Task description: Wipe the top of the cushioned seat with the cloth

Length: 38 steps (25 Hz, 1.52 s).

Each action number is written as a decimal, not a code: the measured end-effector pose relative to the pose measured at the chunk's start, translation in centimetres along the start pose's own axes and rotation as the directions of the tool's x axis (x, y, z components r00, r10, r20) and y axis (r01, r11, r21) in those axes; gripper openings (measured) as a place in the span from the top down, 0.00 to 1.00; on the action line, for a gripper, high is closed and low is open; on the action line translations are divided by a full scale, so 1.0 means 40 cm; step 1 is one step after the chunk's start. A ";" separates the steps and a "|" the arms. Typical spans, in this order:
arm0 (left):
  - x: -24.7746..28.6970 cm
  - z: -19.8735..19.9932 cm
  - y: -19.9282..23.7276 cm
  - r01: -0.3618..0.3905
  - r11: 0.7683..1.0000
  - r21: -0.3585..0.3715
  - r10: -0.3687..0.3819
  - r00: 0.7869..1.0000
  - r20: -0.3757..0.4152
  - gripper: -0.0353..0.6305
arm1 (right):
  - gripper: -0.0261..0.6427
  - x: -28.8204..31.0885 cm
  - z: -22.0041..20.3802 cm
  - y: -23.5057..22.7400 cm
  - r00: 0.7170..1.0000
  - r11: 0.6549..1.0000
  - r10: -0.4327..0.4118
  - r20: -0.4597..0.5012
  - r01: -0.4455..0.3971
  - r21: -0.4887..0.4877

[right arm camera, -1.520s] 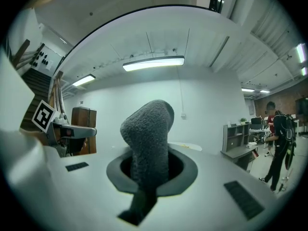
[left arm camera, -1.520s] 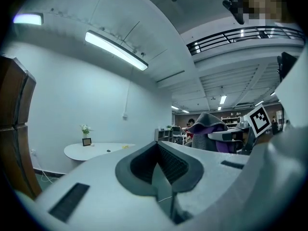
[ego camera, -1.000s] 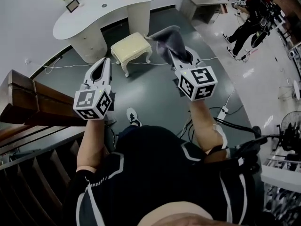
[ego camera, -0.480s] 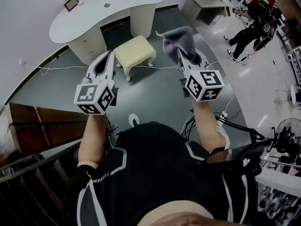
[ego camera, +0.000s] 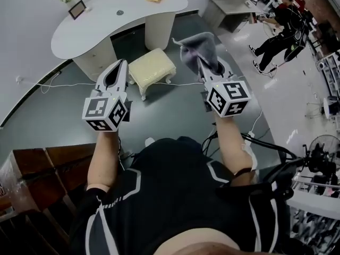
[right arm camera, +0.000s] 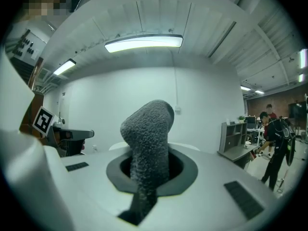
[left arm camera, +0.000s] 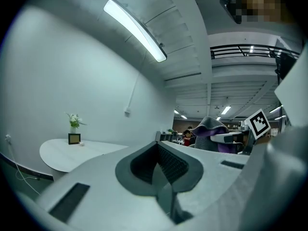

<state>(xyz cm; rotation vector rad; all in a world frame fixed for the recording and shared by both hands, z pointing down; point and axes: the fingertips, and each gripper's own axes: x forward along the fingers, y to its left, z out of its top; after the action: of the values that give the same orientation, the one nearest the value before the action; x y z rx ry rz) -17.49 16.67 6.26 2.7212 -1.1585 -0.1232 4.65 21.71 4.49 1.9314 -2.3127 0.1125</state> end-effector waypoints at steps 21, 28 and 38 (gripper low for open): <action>0.305 0.030 0.129 -0.191 0.980 0.054 0.191 0.981 0.011 0.94 | 0.91 0.409 0.032 -0.224 0.982 0.982 0.188 -0.013 -0.188 -0.002; 0.495 0.024 0.160 -0.265 0.962 0.066 0.267 0.964 -0.015 0.94 | 0.91 0.576 0.050 -0.367 0.965 0.965 0.262 -0.001 -0.262 0.011; 0.600 -0.025 0.192 -0.378 0.924 0.054 0.381 0.922 -0.067 0.94 | 0.91 0.711 0.008 -0.421 0.917 0.917 0.398 -0.035 -0.397 0.031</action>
<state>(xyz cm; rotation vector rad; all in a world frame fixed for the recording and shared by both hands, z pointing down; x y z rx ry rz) -6.14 -5.74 8.64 2.4495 -1.6516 0.0587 16.23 -9.05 7.86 1.4218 -2.6519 0.2144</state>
